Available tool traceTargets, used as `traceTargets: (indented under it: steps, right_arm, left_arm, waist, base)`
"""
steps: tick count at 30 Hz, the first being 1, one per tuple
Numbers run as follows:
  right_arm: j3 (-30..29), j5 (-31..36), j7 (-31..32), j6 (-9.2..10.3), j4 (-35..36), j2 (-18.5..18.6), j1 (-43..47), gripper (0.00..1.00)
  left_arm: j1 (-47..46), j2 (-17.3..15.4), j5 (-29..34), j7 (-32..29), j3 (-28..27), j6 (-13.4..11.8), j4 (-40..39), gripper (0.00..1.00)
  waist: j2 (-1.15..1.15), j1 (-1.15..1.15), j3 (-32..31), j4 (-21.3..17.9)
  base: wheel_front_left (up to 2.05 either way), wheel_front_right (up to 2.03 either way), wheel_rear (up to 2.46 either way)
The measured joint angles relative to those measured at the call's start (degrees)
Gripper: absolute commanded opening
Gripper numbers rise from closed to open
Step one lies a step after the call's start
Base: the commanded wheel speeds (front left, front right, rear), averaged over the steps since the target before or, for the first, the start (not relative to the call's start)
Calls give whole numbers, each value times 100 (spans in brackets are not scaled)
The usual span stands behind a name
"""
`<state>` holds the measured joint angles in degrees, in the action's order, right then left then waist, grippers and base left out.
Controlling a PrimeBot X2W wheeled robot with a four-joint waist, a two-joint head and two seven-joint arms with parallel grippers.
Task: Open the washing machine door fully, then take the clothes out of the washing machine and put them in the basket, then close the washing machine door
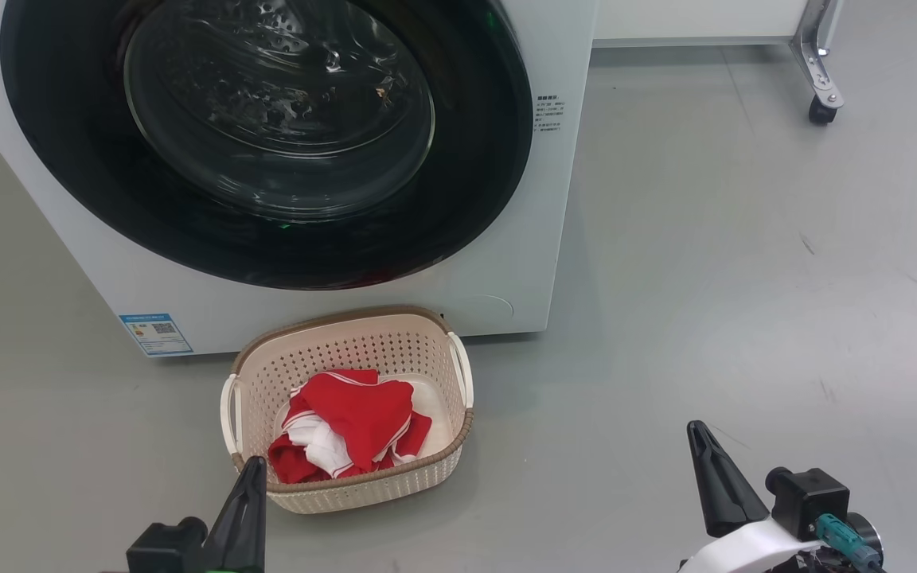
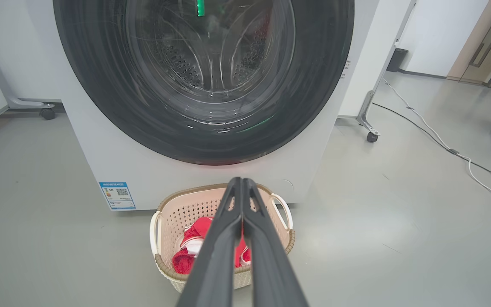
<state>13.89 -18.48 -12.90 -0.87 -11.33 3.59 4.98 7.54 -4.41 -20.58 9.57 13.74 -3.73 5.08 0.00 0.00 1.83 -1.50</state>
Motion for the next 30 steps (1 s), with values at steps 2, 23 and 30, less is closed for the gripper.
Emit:
traceTargets:
  steps: [2,23,30]
  right_arm:
    - [-1,-25,0,-4,-13,-1,41,0]
    - [-323,-1741,269,-83,49,-16,24,0]
    - [-454,-2254,408,-109,47,-7,7,0]
  left_arm:
    - [10,3,-26,0,4,3,0,0]
    - [64,26,-1714,-194,-241,159,-5,0]
    - [34,22,-2206,-281,-330,211,32,0]
  waist:
    - [0,0,0,1]
    - [0,0,-31,35]
    - [0,0,-41,45]
  base:
    - [0,0,0]
    - [0,0,0]
    - [0,0,0]
